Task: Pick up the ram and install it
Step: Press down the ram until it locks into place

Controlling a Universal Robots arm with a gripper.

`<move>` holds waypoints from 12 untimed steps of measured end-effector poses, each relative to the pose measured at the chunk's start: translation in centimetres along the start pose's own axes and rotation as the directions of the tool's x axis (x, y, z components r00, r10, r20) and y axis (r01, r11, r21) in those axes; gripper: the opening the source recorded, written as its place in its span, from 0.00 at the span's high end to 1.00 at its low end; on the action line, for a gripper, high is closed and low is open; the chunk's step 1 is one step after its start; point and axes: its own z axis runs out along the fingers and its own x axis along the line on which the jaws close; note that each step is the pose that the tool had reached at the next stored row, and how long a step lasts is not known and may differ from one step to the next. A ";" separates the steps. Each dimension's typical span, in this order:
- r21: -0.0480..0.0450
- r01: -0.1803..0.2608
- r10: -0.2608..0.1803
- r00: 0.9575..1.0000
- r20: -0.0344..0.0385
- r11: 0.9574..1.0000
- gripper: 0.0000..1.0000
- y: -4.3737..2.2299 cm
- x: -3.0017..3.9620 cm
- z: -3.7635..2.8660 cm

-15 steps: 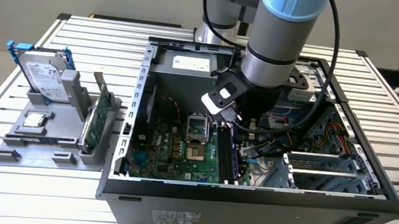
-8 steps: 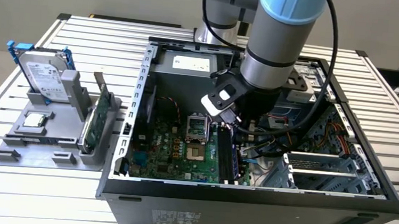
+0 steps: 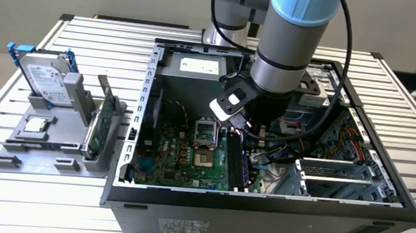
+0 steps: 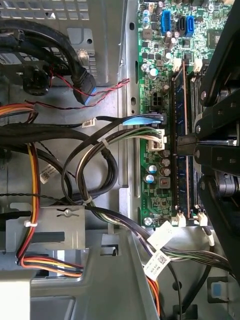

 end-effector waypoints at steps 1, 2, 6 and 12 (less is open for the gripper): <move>0.000 0.000 0.000 1.000 0.000 1.000 1.00 0.00 0.00 0.03; 0.000 0.000 0.000 1.000 0.000 1.000 1.00 0.00 0.01 0.07; 0.000 0.000 0.000 1.000 0.000 1.000 1.00 0.00 0.01 0.20; 0.000 0.000 0.000 1.000 0.000 1.000 1.00 -0.01 0.02 0.38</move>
